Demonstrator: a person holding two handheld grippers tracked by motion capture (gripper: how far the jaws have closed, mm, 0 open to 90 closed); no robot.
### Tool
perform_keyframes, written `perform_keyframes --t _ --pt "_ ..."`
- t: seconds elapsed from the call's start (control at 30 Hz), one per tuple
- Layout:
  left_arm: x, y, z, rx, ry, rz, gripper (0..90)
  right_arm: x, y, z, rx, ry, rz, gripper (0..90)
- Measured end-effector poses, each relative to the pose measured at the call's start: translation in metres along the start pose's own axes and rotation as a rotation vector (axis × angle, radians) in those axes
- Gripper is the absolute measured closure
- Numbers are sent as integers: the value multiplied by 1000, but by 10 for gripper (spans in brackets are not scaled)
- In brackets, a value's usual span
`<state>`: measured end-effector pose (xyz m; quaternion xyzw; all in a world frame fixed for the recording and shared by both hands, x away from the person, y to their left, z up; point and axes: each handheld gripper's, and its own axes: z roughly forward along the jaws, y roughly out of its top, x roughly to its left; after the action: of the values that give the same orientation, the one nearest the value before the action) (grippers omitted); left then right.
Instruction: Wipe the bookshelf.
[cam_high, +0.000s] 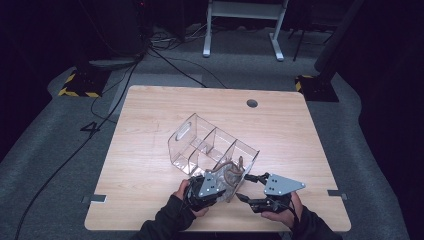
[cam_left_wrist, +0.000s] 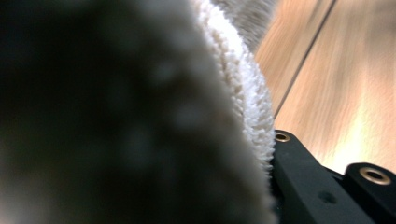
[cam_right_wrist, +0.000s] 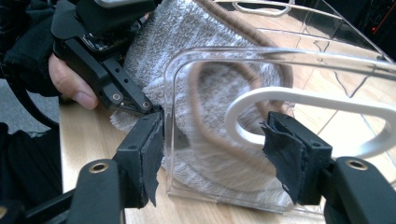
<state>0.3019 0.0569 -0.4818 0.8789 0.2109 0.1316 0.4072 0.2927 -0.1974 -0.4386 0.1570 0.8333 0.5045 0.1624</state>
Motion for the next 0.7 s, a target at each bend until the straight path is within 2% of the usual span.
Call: perform_keyframes --t 0.07,0.1,0.13,0.2,0.27,0.3,0.43,0.53,0.6,0.63,0.7 --pt "2 -6 -2 19 -6 -12 770 -2 2 3 -7 5 9 379" --pt "-1 -18 -4 38 -27 -39 770 -3 4 7 -7 13 4 353" --pt "-1 -18 -4 38 -27 -39 770 -3 4 7 -7 13 4 353" --pt "-6 -28 -13 41 -22 -17 769 -3 5 10 2 18 -8 345" --pt "-6 -33 -21 45 -23 -34 769 -4 5 11 3 27 -5 341" --pt "-5 -37 -27 57 -17 -21 768 -4 5 12 8 22 -10 340" --pt "-1 -42 -41 63 9 -30 767 -2 6 14 16 16 -22 340" --pt "3 -48 -58 34 35 -73 767 -2 5 14 11 16 -26 341" --pt "4 -49 -76 -5 65 -78 767 -2 5 14 9 16 -22 340" --pt "4 -49 -76 -5 65 -78 767 -2 5 14 9 16 -22 340" --pt "8 -49 -91 -53 93 -105 767 -2 5 15 9 16 -26 340"
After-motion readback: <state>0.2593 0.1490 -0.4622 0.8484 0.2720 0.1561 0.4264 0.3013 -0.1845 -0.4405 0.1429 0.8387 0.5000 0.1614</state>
